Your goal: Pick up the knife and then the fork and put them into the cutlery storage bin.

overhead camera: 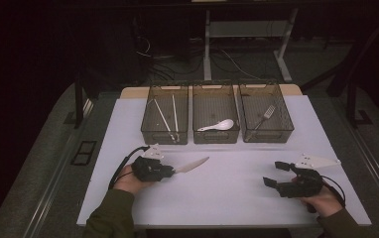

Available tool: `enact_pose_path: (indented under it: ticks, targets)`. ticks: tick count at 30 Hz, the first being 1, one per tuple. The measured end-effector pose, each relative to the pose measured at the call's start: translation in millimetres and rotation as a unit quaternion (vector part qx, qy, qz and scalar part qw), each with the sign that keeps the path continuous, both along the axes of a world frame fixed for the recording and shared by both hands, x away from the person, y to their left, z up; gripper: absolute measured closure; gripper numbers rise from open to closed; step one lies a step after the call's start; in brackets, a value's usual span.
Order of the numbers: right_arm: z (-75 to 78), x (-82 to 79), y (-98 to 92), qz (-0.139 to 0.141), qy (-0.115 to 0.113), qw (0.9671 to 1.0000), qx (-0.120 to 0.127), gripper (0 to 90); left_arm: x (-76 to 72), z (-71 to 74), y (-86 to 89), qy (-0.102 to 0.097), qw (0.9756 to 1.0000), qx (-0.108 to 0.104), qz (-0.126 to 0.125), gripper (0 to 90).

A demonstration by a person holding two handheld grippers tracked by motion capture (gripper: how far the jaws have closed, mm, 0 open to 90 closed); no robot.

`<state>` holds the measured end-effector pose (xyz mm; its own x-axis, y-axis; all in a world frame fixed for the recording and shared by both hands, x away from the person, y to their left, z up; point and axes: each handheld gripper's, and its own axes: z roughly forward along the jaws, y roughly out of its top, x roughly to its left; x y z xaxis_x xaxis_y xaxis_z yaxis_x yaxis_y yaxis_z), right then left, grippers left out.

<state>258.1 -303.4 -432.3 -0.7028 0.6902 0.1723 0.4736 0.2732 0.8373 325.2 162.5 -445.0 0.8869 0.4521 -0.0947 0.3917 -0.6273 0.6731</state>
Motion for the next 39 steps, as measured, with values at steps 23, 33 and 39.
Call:
enact_pose_path:
  ticks: [23, 33, 39]
  targets:
    - [0.5, -0.9, 1.7, 0.006, -0.007, 0.9999, -0.004, 21.0, -8.9, 0.8, -4.6, -0.025, 0.9995, 0.016, 0.010, 79.3]
    - [1.4, -1.4, 1.9, 0.007, -0.008, 0.9999, -0.002, 21.0, -13.8, 7.9, -7.1, -0.028, 0.9995, -0.010, 0.005, 79.3]
    - [1.7, -1.6, 2.2, 0.007, -0.009, 0.9999, -0.001, 21.0, -19.2, 19.1, -6.6, -0.042, 0.9981, -0.045, 0.007, 79.3]
